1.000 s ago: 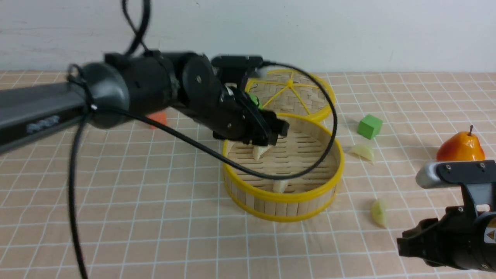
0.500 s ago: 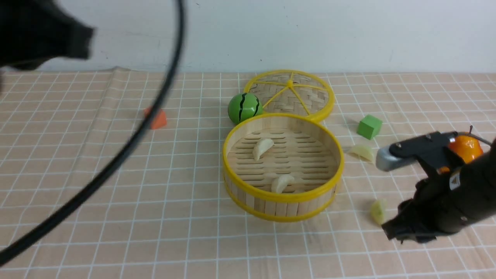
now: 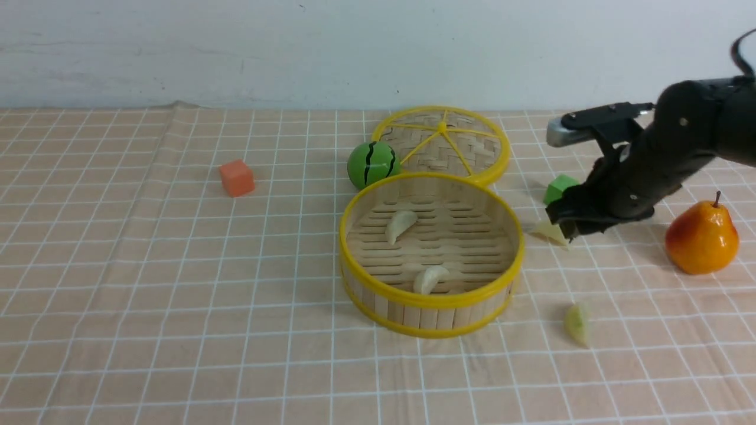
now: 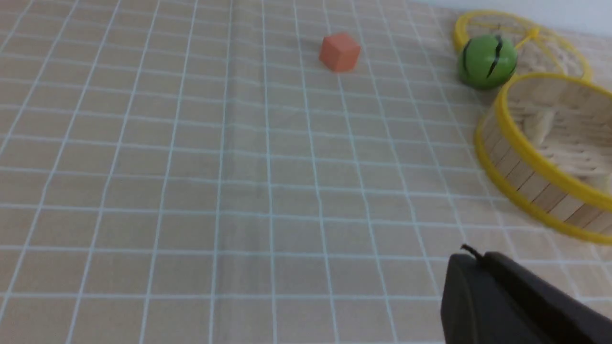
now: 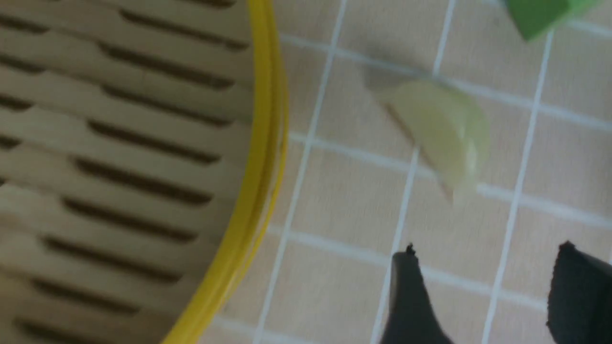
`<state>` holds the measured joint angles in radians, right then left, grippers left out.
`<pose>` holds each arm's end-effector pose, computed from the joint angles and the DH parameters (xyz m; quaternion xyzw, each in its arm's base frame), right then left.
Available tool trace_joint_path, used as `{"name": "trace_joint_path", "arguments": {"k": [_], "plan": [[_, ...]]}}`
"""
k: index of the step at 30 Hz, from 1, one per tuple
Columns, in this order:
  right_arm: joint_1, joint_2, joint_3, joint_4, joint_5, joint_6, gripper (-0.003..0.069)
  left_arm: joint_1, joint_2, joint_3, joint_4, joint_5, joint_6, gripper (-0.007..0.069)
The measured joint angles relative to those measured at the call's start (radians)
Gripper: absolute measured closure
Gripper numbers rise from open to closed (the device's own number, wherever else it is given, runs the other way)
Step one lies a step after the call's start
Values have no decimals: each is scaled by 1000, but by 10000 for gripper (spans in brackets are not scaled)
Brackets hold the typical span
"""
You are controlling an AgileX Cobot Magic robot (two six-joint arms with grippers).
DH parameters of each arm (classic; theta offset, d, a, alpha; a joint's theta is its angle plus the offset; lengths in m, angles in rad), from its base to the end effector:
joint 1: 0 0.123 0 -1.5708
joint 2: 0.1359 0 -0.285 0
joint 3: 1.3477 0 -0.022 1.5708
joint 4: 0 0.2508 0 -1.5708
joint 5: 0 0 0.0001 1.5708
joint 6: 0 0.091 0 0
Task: Put the dumplings into the steamer on the table with the brown tablecloth.
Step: 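Reach for and grasp a dumpling lying on the table beside the steamer, then place the dumpling in the bamboo steamer basket with the right gripper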
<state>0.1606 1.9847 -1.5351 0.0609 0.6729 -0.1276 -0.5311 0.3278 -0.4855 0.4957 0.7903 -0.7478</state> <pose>0.4314 0.0734 0.2194 -0.1207 0.9565 0.0290 0.2640 0.0664 -0.0033 0.2929 -0.0268 0.8469 -0.0939 0.5228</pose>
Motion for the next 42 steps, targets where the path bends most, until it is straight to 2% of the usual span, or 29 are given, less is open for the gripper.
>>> {"name": "trace_joint_path", "arguments": {"k": [5, 9, 11, 16, 19, 23, 26, 28, 32, 36, 38, 42], "plan": [[0, 166, -181, -8, 4, -29, 264, 0, -1, 136, 33, -97, 47, 638], [0, 235, -221, -17, 34, -38, 273, 0, -1, 150, 53, -160, 64, 638], [-1, 256, -226, -25, 52, -45, 293, 0, -1, 150, 60, -176, 67, 638], [1, 255, -248, -61, 102, -122, 415, 0, -1, 150, 78, -181, 69, 638], [1, 236, -287, -75, 148, -143, 417, 0, -1, 150, 80, -186, 69, 638], [1, 185, -369, 42, 180, -126, 417, 0, -1, 150, 85, -191, 69, 638], [6, 151, -420, 241, 208, -136, 417, 0, -1, 150, 97, -193, 69, 638], [17, 151, -426, 318, 225, -187, 417, 0, -1, 151, 105, -193, 69, 638], [57, 184, -426, 364, 241, -286, 417, 0, -1, 152, 109, -193, 69, 638], [100, 248, -426, 372, 209, -326, 416, 0, -1, 152, 110, -193, 69, 638], [109, 280, -426, 372, 186, -328, 385, 0, -1, 153, 110, -193, 69, 638], [110, 307, -425, 368, 183, -324, 228, 0, -1, 153, 110, -193, 69, 638]]}}
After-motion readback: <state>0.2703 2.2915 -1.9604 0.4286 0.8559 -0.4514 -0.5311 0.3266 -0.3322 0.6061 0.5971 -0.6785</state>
